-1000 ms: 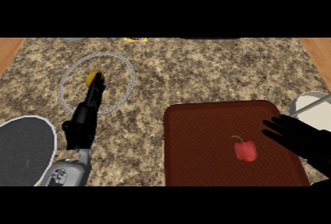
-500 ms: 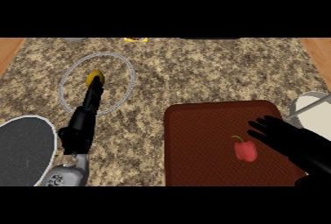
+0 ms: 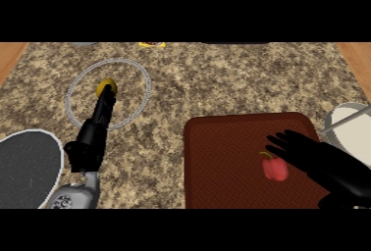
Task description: Pick the bell pepper from the tray and place it in the tiered basket
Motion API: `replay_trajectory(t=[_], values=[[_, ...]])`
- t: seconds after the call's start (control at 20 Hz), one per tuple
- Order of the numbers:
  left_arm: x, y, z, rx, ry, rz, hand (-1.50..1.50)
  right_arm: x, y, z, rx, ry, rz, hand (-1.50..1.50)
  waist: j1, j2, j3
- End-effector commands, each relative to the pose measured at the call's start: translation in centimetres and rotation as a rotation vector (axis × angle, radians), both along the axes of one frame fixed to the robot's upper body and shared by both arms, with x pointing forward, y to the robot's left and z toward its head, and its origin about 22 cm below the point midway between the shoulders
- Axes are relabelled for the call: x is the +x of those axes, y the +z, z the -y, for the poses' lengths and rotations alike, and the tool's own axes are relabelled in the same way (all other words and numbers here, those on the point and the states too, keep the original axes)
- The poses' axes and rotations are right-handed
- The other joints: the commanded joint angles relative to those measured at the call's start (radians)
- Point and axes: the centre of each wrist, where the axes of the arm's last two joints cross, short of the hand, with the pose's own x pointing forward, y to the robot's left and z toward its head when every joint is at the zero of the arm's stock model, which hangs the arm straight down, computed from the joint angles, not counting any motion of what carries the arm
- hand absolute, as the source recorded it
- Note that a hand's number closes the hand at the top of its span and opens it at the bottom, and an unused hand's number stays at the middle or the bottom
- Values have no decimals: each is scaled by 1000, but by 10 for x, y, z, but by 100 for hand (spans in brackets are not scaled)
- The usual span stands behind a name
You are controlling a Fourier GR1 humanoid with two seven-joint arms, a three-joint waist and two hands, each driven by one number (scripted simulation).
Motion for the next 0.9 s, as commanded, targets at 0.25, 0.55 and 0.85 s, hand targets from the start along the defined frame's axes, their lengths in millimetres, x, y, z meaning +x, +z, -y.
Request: replay_trajectory(t=[0.25, 0.55, 0.85], values=[[5, -3, 1, -8, -5, -7, 0, 14, -16, 8, -2, -5, -26, -150, 0, 0, 0], [11, 10, 4, 7, -2, -3, 0, -3, -31, -29, 17, -3, -31, -150, -2, 0, 0], [1, -7, -8, 15, 1, -3, 0, 26, -43, -28, 18, 4, -45, -150, 2, 0, 0]])
